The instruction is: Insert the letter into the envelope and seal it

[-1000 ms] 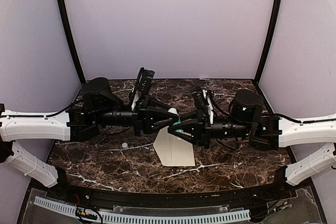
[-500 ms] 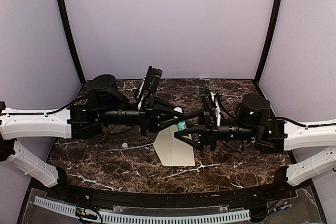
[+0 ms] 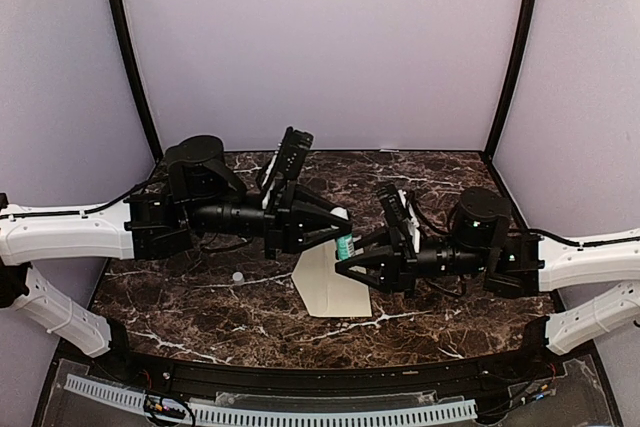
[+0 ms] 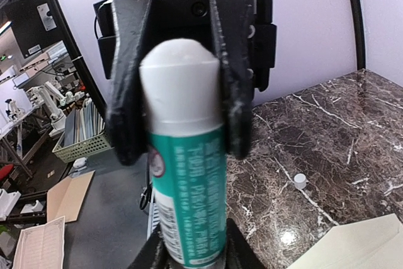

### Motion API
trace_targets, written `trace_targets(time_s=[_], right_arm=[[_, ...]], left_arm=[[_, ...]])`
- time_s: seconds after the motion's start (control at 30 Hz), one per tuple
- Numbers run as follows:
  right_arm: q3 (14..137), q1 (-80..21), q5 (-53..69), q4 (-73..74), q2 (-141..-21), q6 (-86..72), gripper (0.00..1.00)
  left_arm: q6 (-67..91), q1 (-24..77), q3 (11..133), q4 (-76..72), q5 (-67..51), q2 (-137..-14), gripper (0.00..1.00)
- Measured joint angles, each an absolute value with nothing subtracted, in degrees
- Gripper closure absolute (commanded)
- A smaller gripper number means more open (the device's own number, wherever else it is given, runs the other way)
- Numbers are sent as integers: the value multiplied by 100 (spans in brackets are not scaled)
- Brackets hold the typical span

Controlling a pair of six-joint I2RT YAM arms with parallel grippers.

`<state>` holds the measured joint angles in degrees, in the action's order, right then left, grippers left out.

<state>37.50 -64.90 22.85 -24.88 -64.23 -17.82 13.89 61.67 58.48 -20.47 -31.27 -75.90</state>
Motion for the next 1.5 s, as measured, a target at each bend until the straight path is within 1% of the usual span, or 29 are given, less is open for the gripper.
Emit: trace_targets(time_s=[0.1,0.17,0.2,0.23,0.27,0.33,0.4,0.5,0.57,0.7,0.77,0.97,1.0,1.03,1.1,1.17,1.23,1.27,1.33,1.37,1.4,1.43,1.47,1.5], right_arm=[[3763,-6495,2318,-2517,-6469,-1806,92],[3763,-6495,2318,-2528,-6471,-1822,97],[3765,-6495,2318,-2536,-6471,-1806,99],[3765,-6495,2316,-2545,-6471,-1809,100],[3765,-6495,2316,-2561,-6471,-1813,100],[3765,-6495,2309,-2600,-6471,-1815,100],[3765,-6495,2290,-2665,-6471,-1852,100],[3765,-6495,2252,-2768,-6466,-1896,100],[3763,-6495,2237,-2836,-6462,-1920,100],[3763,-6495,2206,-2943,-6458,-1959,100],[3763,-6495,2204,-2982,-6458,-1979,100],[3763,-6495,2193,-3048,-6460,-2008,100],[3763,-6495,2185,-3046,-6460,-2008,100],[3763,-6495,2180,-3044,-6460,-2012,100],[3763,-6495,2178,-3046,-6460,-2016,100],[3756,-6495,2167,-3033,-6460,-2021,100],[3756,-6495,2165,-3041,-6460,-2014,100],[3756,-6495,2165,-3039,-6458,-2018,100],[3756,-6495,2163,-3033,-6458,-2018,100],[3756,-6495,2163,-3030,-6458,-2018,97],[3754,-6495,2156,-3026,-6449,-2018,84],[3750,-6495,2141,-3022,-6436,-2018,68],[3745,-6495,2112,-3011,-6416,-2018,56],[3743,-6495,2088,-3000,-6399,-2034,49]], left_arm=[[1372,6163,5848,-2027,-3140,-7592,99],[1369,6163,5848,-2040,-3142,-7592,95],[1369,6163,5848,-2047,-3144,-7592,85],[1369,6163,5848,-2053,-3144,-7592,79],[1372,6163,5848,-2067,-3142,-7592,68],[1374,6163,5843,-2115,-3138,-7592,57],[1385,6165,5795,-2235,-3131,-7590,51],[1424,6167,5655,-2418,-3153,-7588,49],[1459,6167,5544,-2530,-3186,-7588,49],[1533,6167,5461,-2687,-3223,-7588,61],[1551,6167,5459,-2792,-3238,-7588,64],[1625,6167,5459,-3020,-3240,-7636,66],[1629,6167,5459,-3037,-3240,-7651,68],[1638,6167,5459,-3052,-3240,-7673,76],[1695,6167,5459,-3079,-3240,-7723,81],[1704,6165,5459,-3124,-3256,-7762,83],[1721,6163,5459,-3153,-3251,-7776,86],[1723,6160,5459,-3168,-3253,-7782,95],[1732,6160,5459,-3175,-3258,-7795,100],[1737,6160,5459,-3181,-3256,-7797,100],[1741,6160,5459,-3192,-3256,-7800,100],[1750,6160,5459,-3210,-3251,-7802,100],[1761,6163,5459,-3221,-3240,-7802,100],[1780,6163,5459,-3240,-3223,-7802,100]])
